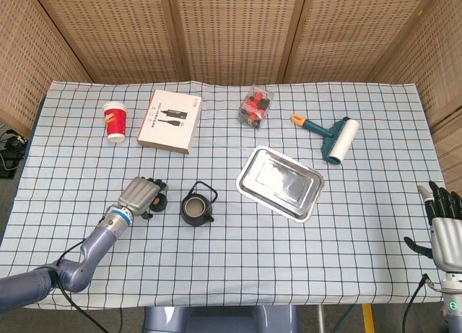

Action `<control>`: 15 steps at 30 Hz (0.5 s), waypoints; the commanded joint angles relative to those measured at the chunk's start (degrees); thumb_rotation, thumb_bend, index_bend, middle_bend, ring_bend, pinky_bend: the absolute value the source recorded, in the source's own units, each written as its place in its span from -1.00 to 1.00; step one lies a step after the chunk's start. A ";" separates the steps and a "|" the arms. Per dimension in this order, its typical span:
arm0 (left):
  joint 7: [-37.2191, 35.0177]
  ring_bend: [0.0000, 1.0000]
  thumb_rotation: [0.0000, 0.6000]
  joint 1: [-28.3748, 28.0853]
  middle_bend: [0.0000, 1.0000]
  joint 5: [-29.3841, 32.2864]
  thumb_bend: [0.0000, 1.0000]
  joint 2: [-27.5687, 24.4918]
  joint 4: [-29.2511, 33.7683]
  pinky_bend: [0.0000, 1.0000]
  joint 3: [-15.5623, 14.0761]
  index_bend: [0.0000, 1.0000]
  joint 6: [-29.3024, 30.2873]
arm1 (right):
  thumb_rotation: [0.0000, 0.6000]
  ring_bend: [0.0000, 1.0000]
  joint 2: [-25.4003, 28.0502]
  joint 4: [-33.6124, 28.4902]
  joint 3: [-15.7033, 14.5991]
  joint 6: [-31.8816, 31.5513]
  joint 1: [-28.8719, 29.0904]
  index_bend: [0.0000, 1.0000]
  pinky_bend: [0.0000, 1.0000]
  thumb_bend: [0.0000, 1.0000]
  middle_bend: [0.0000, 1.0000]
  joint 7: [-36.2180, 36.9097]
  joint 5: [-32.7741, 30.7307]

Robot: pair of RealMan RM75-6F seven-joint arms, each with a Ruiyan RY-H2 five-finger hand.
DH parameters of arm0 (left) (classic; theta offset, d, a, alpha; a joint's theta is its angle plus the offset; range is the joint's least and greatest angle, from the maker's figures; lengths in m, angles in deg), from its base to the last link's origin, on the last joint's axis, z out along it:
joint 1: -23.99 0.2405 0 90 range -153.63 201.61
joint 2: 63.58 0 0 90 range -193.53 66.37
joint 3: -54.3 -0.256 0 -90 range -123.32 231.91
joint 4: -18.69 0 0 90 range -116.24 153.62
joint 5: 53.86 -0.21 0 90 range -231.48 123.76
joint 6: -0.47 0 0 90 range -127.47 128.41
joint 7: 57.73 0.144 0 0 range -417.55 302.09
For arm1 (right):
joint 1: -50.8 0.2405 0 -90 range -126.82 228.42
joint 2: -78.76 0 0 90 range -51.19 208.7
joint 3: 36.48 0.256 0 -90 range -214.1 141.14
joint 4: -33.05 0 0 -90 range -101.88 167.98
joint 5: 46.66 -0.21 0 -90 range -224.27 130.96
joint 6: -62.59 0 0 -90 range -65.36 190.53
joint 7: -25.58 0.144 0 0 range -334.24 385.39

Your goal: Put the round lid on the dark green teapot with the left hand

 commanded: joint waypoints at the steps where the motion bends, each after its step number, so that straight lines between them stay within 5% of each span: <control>1: 0.69 -0.34 1.00 -0.42 -0.43 0.34 -0.90 0.58 -0.30 -0.17 -0.07 -0.43 0.60 | 1.00 -1.00 0.01 -0.02 -0.04 -0.01 0.01 -1.00 -1.00 -1.00 -1.00 0.06 0.07; 15: 3.86 -0.08 1.00 -1.07 -0.17 2.41 -0.90 2.52 0.12 0.11 -0.99 -0.16 3.72 | 1.00 -1.00 0.20 -0.01 -0.08 -0.12 -0.02 -1.00 -1.00 -1.00 -1.00 0.63 0.10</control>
